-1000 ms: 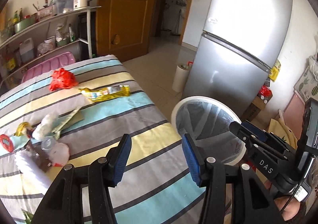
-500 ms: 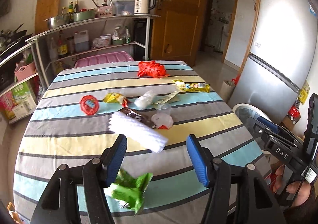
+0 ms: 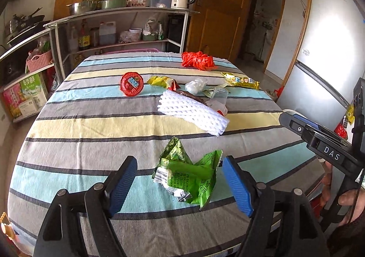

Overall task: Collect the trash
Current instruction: 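Return to the table and grasp the green snack bag with the left gripper, then grasp the second white foam net with the right gripper while the left holds the green bag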

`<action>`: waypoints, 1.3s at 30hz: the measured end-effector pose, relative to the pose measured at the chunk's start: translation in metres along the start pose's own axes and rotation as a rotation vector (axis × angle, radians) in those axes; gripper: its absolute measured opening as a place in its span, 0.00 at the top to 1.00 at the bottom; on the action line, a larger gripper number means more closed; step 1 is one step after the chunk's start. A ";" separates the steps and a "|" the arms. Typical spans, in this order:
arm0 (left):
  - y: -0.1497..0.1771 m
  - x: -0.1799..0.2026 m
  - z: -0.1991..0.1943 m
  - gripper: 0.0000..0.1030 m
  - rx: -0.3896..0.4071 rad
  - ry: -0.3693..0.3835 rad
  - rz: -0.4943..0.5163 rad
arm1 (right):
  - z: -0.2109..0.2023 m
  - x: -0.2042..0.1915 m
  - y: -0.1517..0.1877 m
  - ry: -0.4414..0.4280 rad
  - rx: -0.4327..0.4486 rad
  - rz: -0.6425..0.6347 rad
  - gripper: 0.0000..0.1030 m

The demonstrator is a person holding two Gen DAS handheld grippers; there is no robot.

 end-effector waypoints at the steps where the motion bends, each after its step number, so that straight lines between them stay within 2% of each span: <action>1: 0.001 0.000 0.004 0.24 -0.009 0.002 -0.001 | 0.001 -0.003 0.000 -0.005 -0.002 -0.004 0.49; 5: 0.003 0.001 0.016 0.24 -0.022 -0.007 0.012 | 0.008 -0.014 0.002 -0.017 -0.021 -0.028 0.49; 10: 0.004 -0.003 0.036 0.24 -0.088 -0.025 0.002 | 0.012 -0.021 0.000 -0.016 -0.026 -0.048 0.49; 14: 0.001 -0.009 0.035 0.26 -0.061 -0.011 -0.020 | 0.017 -0.025 0.000 -0.012 -0.040 -0.058 0.49; 17: -0.002 -0.017 0.037 0.34 -0.063 0.001 -0.051 | 0.021 -0.028 -0.003 -0.012 -0.048 -0.065 0.49; 21: -0.008 -0.029 0.034 0.51 -0.061 0.017 -0.093 | 0.026 -0.032 -0.008 -0.008 -0.054 -0.075 0.49; 24: -0.009 -0.037 0.032 0.52 -0.060 0.039 -0.117 | 0.031 -0.039 -0.011 -0.012 -0.057 -0.088 0.49; 39: -0.034 -0.062 0.034 0.53 -0.023 0.005 -0.160 | 0.083 -0.081 -0.032 -0.126 -0.130 -0.148 0.49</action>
Point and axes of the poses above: each gripper's, at about its wrist camera, not at the fingertips, and z roughly the way its jaws point, x to its right, y to its underside, the point moved 1 cm from there along z, roughly the way its jaws point, and after that the axes turned 14 degrees about -z, right-handed, at the moved point
